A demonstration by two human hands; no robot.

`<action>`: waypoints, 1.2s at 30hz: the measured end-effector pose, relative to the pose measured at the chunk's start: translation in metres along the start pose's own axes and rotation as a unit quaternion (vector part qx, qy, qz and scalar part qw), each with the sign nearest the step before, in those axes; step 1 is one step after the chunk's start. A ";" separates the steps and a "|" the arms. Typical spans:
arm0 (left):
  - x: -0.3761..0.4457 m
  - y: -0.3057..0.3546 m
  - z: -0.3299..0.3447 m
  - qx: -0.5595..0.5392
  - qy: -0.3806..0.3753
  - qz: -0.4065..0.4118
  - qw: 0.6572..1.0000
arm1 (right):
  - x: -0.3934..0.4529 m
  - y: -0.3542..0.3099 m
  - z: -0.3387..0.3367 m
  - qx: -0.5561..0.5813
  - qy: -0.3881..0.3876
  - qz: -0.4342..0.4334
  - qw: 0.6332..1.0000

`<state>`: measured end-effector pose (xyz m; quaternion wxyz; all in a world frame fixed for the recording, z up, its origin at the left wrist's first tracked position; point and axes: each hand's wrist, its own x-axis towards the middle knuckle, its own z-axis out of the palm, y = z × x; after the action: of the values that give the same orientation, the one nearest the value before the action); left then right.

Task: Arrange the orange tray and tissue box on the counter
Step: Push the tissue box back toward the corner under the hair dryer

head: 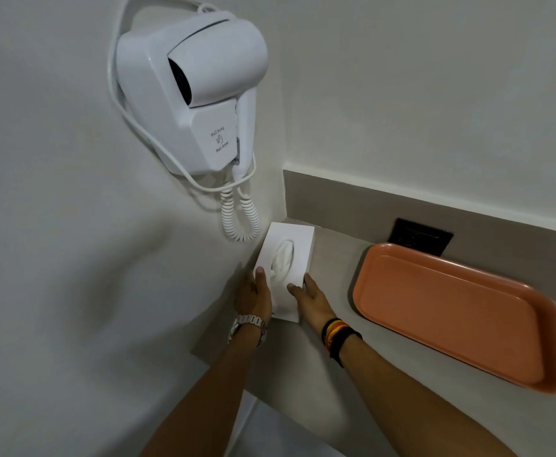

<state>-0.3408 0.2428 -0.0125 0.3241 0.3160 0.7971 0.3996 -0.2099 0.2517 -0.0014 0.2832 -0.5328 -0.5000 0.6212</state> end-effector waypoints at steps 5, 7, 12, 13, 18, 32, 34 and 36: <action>-0.060 -0.042 0.001 0.193 -0.005 0.201 0.960 | -0.063 0.043 -0.027 -0.199 0.023 -0.111 0.973; -0.081 -0.067 0.008 0.231 -0.009 0.264 0.936 | -0.080 0.082 -0.042 -0.355 0.061 -0.158 0.919; -0.105 -0.086 0.020 0.290 -0.059 0.276 0.914 | -0.103 0.140 -0.066 -0.538 0.067 -0.191 0.818; -0.104 -0.085 0.022 0.294 -0.066 0.261 0.917 | -0.105 0.142 -0.069 -0.554 0.069 -0.187 0.808; -0.087 -0.068 0.022 0.307 -0.068 0.228 0.922 | -0.106 0.140 -0.070 -0.570 0.073 -0.182 0.798; -0.019 -0.015 0.026 0.340 -0.126 0.173 0.916 | -0.103 0.139 -0.071 -0.563 0.073 -0.176 0.804; -0.013 -0.012 0.026 0.348 -0.125 0.169 0.913 | -0.103 0.140 -0.071 -0.560 0.072 -0.175 0.806; -0.011 -0.014 0.027 0.348 -0.119 0.174 0.914 | -0.102 0.140 -0.071 -0.560 0.073 -0.176 0.806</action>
<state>-0.3174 0.2396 -0.0341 0.2118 0.5880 0.7733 0.1067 -0.0893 0.1363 -0.0870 0.0759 -0.5457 -0.8240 0.1318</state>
